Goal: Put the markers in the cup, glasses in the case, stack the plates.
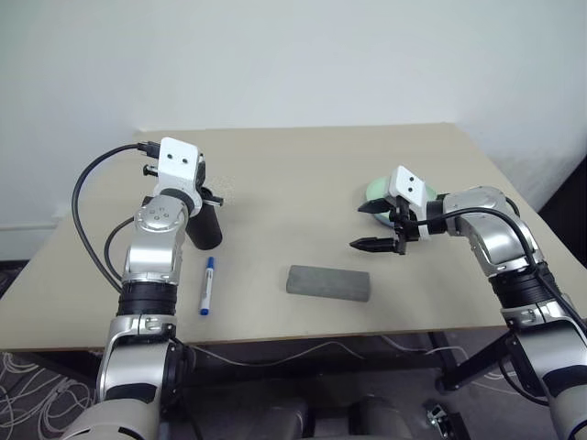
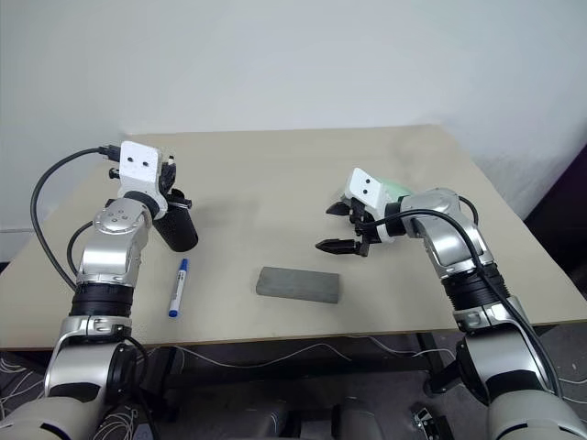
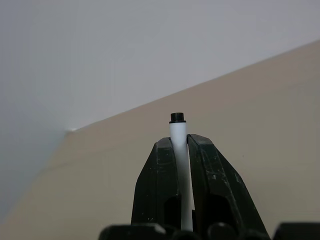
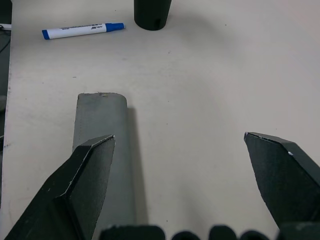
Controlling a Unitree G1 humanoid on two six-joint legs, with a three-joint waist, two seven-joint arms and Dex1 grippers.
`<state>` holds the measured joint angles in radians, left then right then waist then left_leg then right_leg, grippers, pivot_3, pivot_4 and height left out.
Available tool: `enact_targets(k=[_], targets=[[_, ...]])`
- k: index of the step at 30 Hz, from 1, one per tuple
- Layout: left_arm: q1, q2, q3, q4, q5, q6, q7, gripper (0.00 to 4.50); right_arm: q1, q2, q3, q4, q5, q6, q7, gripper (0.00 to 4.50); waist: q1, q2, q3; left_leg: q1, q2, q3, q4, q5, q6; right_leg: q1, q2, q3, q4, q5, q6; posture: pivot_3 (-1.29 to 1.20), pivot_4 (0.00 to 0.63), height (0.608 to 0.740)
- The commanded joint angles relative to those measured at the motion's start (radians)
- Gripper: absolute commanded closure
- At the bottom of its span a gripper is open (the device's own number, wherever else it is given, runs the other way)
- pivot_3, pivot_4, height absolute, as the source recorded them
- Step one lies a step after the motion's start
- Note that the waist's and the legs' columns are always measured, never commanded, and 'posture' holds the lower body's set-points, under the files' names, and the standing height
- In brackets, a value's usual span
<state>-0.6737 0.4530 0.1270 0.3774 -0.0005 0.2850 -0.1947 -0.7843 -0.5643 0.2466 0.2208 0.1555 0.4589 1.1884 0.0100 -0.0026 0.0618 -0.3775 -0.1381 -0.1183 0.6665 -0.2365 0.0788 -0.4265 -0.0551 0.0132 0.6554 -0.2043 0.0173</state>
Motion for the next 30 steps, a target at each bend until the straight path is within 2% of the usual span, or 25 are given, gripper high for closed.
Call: enact_targets(k=[1, 16, 20, 28, 29, 30], targets=[[0.003, 0.004, 0.017, -0.009, -0.004, -0.036, 0.007, 4.41, -0.043, -0.001, -0.018, -0.012, 0.006, -0.016, 0.003, 0.0, 0.001, 0.0, 0.0, 0.0, 0.0, 0.0, 0.0, 0.0, 0.0, 0.0, 0.0, 0.0, 0.0, 0.0, 0.0, 0.0, 0.0, 0.74], [0.027, 0.005, 0.014, 0.001, -0.007, -0.041, 0.006, 4.41, -0.048, 0.001, -0.014, -0.009, 0.006, -0.017, 0.005, 0.0, 0.001, 0.0, 0.0, 0.0, 0.0, 0.0, 0.0, 0.0, 0.0, 0.0, 0.0, 0.0, 0.0, 0.0, 0.0, 0.0, 0.0, 0.74], [0.025, 0.007, 0.015, 0.003, -0.006, -0.04, 0.008, 3.27, -0.049, 0.003, -0.013, -0.009, 0.006, -0.016, 0.005, 0.0, 0.0, 0.0, 0.0, 0.0, 0.0, 0.0, 0.0, 0.0, 0.0, 0.0, 0.0, 0.0, 0.0, 0.0, 0.0, 0.0, 0.0, 0.74], [0.023, 0.008, 0.015, 0.003, -0.007, -0.035, 0.008, 0.47, -0.049, 0.004, -0.012, -0.008, 0.006, -0.016, 0.004, 0.0, 0.0, 0.0, 0.0, 0.0, 0.0, 0.0, 0.0, 0.0, 0.0, 0.0, 0.0, 0.0, 0.0, 0.0, 0.0, 0.0, 0.0, 0.74], [0.022, 0.007, 0.015, 0.002, -0.009, -0.033, 0.007, 0.17, -0.05, 0.005, -0.012, -0.008, 0.006, -0.016, 0.004, 0.0, 0.0, 0.0, 0.0, 0.0, 0.0, 0.0, 0.0, 0.0, 0.0, 0.0, 0.0, 0.0, 0.0, 0.0, 0.0, 0.0, 0.0, 0.74], [0.017, 0.003, 0.02, -0.005, -0.019, -0.021, 0.002, 0.08, -0.05, 0.005, -0.011, -0.007, 0.005, -0.016, 0.004, 0.0, 0.0, 0.0, 0.0, 0.0, 0.0, 0.0, 0.0, 0.0, 0.0, 0.0, 0.0, 0.0, 0.0, 0.0, 0.0, 0.0, 0.0, 0.74]])
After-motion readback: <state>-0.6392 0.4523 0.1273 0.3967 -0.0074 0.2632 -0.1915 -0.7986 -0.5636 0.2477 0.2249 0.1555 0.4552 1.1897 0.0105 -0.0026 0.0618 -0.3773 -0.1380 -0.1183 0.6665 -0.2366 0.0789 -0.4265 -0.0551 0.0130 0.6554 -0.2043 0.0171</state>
